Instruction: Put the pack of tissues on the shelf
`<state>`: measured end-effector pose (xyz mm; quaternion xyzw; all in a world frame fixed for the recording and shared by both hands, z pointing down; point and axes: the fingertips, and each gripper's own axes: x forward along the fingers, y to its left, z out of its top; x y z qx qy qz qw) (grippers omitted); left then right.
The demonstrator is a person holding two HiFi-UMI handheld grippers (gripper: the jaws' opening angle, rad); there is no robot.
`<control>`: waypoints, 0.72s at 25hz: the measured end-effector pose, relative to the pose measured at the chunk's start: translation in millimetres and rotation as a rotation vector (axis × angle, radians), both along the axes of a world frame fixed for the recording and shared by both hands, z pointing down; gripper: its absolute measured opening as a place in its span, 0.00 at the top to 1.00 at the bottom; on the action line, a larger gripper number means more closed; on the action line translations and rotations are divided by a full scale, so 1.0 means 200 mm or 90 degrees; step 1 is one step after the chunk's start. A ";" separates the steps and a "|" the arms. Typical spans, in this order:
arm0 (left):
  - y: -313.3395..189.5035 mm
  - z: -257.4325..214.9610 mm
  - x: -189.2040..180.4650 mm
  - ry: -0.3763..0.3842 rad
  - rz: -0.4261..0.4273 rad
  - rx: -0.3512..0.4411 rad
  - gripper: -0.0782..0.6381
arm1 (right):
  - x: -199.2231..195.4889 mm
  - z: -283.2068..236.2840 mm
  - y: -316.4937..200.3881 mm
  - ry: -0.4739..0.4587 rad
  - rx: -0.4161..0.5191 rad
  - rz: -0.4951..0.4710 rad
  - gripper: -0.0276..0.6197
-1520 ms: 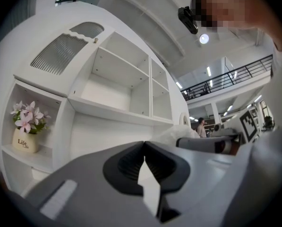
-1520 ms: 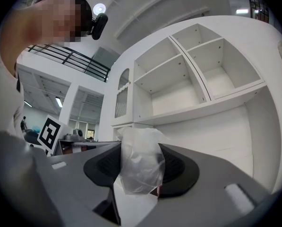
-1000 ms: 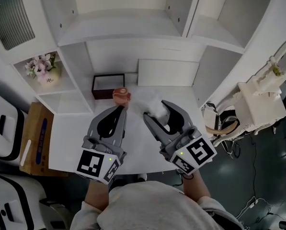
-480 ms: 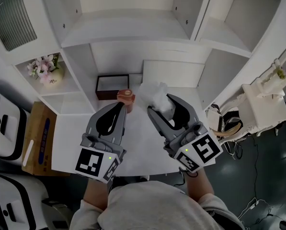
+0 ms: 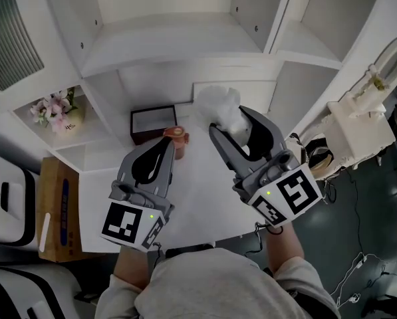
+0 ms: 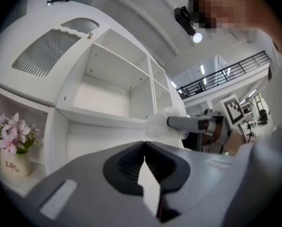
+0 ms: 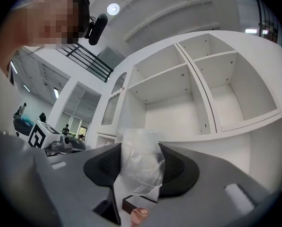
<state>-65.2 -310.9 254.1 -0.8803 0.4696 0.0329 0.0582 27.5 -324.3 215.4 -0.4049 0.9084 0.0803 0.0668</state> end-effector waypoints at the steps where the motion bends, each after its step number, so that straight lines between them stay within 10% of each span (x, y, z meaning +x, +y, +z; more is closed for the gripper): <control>1: 0.00 0.00 -0.01 0.000 0.008 -0.001 0.89 | -0.01 -0.02 -0.01 -0.001 0.003 0.010 0.63; 18: -0.08 0.03 -0.17 0.028 0.111 -0.013 0.89 | -0.05 -0.36 -0.15 -0.027 0.033 0.111 0.63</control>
